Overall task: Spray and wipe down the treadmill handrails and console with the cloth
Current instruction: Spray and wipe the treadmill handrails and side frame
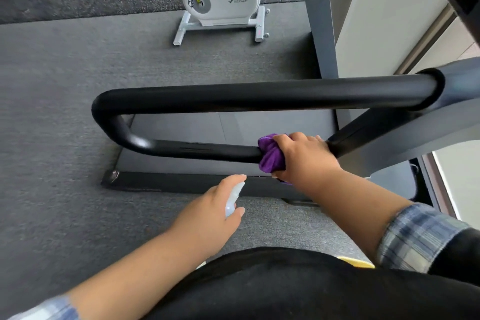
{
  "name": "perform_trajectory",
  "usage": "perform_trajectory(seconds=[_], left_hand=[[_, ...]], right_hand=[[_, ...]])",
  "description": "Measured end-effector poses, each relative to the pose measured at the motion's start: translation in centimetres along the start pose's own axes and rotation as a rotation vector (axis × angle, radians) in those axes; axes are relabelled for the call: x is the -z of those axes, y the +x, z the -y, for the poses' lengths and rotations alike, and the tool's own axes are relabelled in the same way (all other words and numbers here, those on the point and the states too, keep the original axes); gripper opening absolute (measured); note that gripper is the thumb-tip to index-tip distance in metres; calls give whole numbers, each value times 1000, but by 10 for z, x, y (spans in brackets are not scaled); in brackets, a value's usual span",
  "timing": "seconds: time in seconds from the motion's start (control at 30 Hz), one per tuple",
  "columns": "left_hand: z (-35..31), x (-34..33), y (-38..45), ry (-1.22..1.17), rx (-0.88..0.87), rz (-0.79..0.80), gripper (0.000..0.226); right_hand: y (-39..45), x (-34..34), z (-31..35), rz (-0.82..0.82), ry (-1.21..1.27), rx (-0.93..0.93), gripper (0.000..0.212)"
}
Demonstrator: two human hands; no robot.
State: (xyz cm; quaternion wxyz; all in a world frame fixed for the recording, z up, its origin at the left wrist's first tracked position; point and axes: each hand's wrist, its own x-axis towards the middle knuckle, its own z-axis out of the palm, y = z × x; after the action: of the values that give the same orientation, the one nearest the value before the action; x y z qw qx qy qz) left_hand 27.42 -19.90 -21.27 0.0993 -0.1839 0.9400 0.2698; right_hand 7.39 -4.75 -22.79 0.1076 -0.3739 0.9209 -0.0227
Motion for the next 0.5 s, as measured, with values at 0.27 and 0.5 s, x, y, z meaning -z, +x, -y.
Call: perform_trajectory(seconds=[0.27, 0.5], left_hand=[[42, 18, -10, -26, -19, -24, 61], [79, 32, -9, -78, -34, -66, 59]], right_hand=[[10, -4, 11, -12, -10, 35, 77], [22, -5, 37, -13, -13, 32, 78]])
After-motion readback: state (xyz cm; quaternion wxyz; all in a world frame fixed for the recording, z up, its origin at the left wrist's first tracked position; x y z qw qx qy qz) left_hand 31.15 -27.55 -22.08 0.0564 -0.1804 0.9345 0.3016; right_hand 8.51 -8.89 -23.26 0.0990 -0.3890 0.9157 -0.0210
